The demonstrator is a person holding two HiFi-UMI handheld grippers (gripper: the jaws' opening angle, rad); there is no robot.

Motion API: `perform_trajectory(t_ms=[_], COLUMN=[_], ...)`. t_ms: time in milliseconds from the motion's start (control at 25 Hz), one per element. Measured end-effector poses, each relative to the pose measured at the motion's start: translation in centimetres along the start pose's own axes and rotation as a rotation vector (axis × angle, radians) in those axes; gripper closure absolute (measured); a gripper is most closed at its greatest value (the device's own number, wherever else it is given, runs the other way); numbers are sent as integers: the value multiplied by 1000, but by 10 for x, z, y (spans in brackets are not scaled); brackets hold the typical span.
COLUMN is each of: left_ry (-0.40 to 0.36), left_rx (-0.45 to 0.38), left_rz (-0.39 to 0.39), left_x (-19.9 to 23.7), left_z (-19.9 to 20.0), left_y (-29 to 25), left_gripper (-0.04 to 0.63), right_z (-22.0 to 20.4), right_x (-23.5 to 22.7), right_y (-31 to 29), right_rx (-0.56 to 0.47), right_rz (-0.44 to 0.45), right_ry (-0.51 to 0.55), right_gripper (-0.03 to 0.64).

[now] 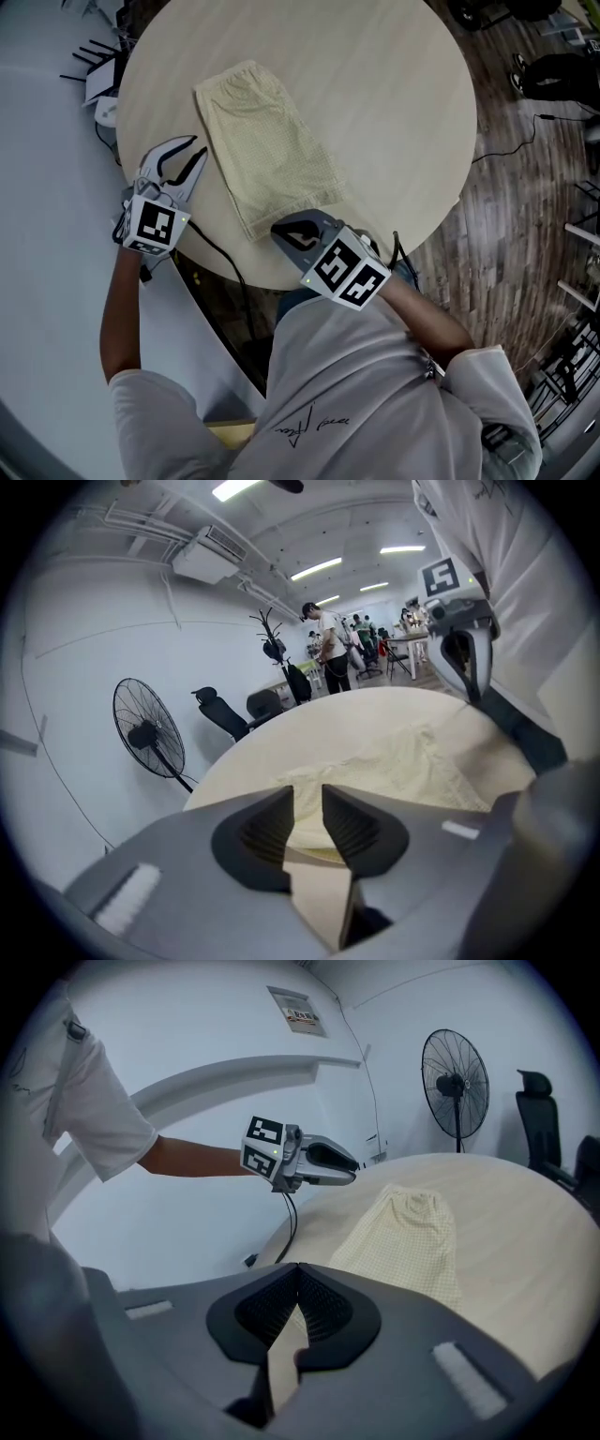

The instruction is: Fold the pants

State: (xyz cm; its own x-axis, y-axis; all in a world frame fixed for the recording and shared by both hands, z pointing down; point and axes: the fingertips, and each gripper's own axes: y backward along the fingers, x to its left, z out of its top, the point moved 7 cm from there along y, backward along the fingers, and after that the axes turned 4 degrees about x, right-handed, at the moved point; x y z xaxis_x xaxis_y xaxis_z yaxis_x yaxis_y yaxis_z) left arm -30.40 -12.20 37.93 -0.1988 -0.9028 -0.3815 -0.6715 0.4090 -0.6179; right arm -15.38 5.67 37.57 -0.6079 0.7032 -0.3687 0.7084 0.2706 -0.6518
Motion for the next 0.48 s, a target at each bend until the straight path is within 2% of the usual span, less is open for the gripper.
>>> perform_trajectory(t_ms=[240,480], left_ry=[112,294], left_rx=[-28,-27], left_rz=[78,156], left_x=[-26,-59], left_z=[14,12], left_y=[22,45], left_gripper=[468,495], right_z=[2,-5], right_x=[5,6], right_y=[26,48], right_rx=[-54,-88], right_rz=[-55,-117], right_ry=[19,-2], right_gripper=[621,621])
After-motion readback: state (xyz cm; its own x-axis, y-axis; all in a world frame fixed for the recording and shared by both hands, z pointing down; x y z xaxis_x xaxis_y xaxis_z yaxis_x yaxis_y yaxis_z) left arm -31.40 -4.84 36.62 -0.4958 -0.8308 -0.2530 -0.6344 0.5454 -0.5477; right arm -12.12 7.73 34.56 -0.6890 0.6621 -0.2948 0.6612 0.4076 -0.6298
